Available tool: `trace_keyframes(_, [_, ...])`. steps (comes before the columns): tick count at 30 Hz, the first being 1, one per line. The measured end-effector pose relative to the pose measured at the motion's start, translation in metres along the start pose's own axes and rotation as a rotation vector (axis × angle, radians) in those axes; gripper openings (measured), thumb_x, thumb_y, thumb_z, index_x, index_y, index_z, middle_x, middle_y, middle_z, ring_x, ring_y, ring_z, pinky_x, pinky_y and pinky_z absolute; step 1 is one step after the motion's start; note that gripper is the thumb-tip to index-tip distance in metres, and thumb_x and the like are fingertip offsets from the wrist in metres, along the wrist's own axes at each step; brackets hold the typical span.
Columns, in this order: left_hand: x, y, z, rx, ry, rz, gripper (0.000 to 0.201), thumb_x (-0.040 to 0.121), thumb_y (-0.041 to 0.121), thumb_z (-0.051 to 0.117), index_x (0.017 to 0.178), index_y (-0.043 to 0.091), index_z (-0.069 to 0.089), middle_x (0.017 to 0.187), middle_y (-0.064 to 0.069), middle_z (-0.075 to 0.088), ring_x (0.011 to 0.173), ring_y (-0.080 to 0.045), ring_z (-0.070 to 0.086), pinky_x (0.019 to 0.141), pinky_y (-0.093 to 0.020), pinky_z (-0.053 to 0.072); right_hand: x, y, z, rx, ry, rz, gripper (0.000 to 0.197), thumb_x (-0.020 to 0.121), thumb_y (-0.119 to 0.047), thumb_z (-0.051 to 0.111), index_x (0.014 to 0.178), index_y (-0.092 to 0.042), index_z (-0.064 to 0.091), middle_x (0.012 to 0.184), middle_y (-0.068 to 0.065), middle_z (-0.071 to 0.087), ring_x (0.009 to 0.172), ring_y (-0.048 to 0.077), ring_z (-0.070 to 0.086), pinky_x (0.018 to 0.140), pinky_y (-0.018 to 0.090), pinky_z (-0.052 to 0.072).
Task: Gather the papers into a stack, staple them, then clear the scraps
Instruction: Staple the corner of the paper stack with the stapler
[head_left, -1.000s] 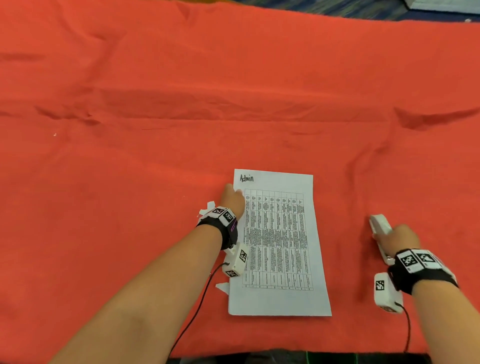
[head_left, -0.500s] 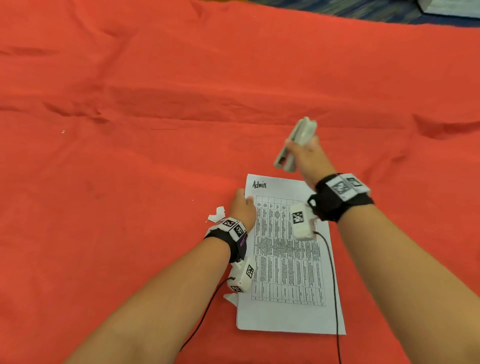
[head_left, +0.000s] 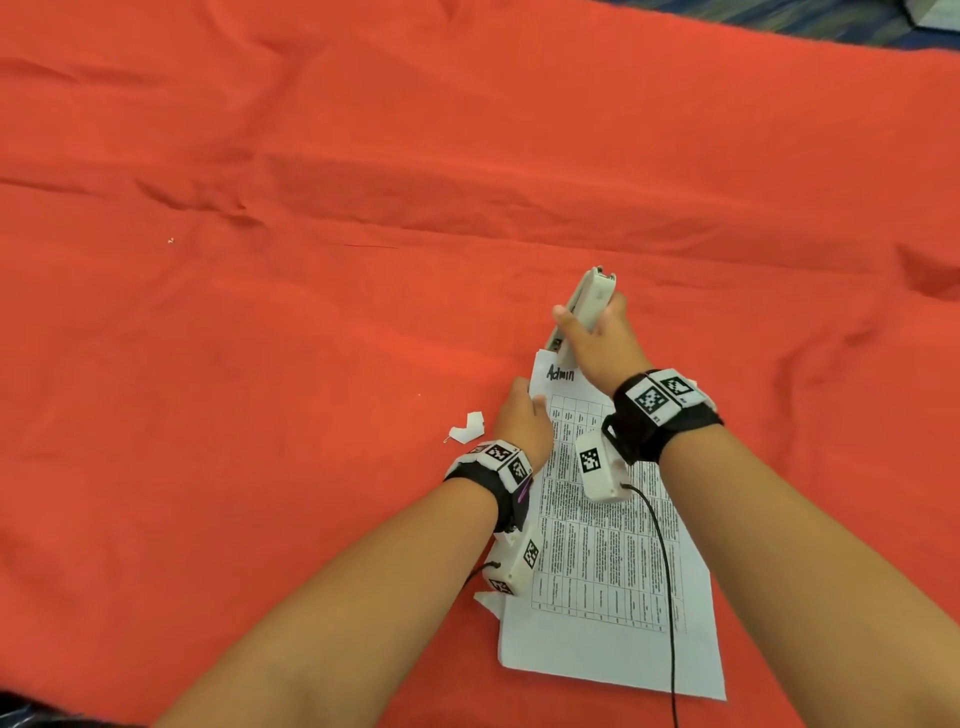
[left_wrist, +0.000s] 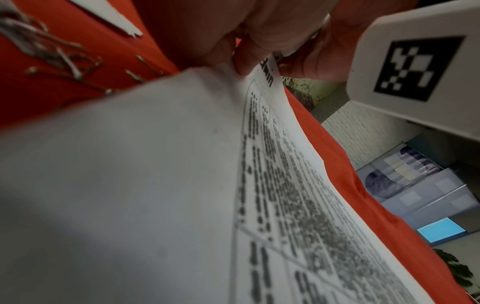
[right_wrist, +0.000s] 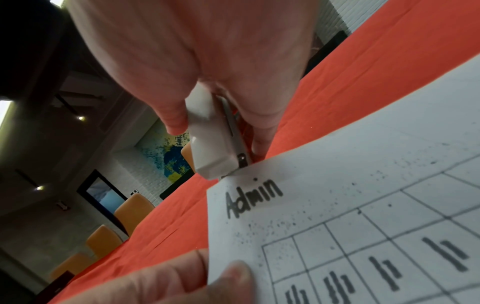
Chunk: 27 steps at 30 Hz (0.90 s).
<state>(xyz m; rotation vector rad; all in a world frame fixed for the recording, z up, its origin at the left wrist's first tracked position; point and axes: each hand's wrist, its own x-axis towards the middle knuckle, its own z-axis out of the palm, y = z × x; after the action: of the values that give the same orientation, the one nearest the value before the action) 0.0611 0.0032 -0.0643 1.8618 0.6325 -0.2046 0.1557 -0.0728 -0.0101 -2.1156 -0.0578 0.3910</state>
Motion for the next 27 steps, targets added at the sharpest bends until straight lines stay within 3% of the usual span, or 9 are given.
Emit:
trace_keyframes(6, [-0.001,-0.002,0.002,0.029,0.005,0.02,0.017,0.1,0.017,0.035,0.109,0.005,0.043,0.087,-0.011,0.052,0.076,-0.026,0.048,0.069,-0.034,0.039,0.012,0.005,0.008,-0.008,0.005,0.04,0.059,0.09,-0.05,0.055,0.123,-0.002,0.043,0.105,0.007,0.055,0.092,0.022,0.056,0.081,0.036,0.047])
trace_keyframes(9, [-0.002,-0.002,0.003,0.058,0.011,0.039,0.016,0.1,0.016,0.035,0.109,0.005,0.042,0.081,-0.009,0.048,0.072,-0.026,0.044,0.065,-0.032,0.035,0.02,0.006,0.011,-0.032,0.026,0.021,0.051,0.087,-0.055,0.056,0.1,-0.006,0.052,0.082,0.0,0.055,0.072,0.016,0.054,0.061,0.03,0.041])
trace_keyframes(14, [-0.005,0.0,0.001,0.078,-0.007,0.051,0.005,0.1,0.013,0.035,0.097,0.01,0.034,0.067,-0.001,0.038,0.065,-0.025,0.038,0.06,-0.029,0.029,0.025,0.002,0.016,0.053,0.043,-0.009,0.045,0.088,-0.054,0.056,0.077,-0.011,0.048,0.069,0.003,0.049,0.061,0.016,0.046,0.062,0.032,0.037])
trace_keyframes(20, [-0.006,0.001,-0.001,0.068,-0.014,0.065,0.005,0.1,0.014,0.036,0.096,0.012,0.034,0.067,0.001,0.038,0.057,-0.016,0.036,0.048,-0.028,0.026,0.028,0.003,0.023,0.057,0.062,-0.012,0.042,0.09,-0.047,0.056,0.063,-0.019,0.04,0.064,0.003,0.046,0.061,0.02,0.045,0.061,0.033,0.037])
trace_keyframes(22, [-0.009,0.0,-0.002,0.039,-0.013,0.066,0.004,0.1,0.016,0.038,0.097,0.013,0.038,0.071,0.002,0.043,0.06,-0.015,0.04,0.05,-0.026,0.03,0.028,0.002,0.024,0.09,0.072,-0.024,0.041,0.092,-0.041,0.056,0.061,-0.02,0.039,0.067,0.008,0.047,0.062,0.019,0.045,0.061,0.032,0.037])
trace_keyframes(25, [-0.016,-0.011,-0.006,0.001,-0.013,0.066,0.008,0.098,0.021,0.047,0.103,0.015,0.046,0.087,0.001,0.057,0.074,-0.015,0.053,0.067,-0.029,0.045,0.029,0.002,0.024,0.158,0.096,-0.01,0.03,0.091,-0.032,0.057,0.067,-0.017,0.046,0.072,0.01,0.05,0.066,0.019,0.047,0.063,0.032,0.038])
trace_keyframes(27, [-0.027,-0.021,-0.008,-0.012,-0.025,0.038,0.007,0.096,0.022,0.052,0.1,0.018,0.048,0.084,0.007,0.055,0.07,-0.008,0.05,0.064,-0.022,0.043,0.03,0.002,0.024,0.187,0.11,0.004,0.021,0.089,-0.026,0.057,0.075,-0.012,0.049,0.074,0.01,0.05,0.068,0.019,0.047,0.064,0.031,0.038])
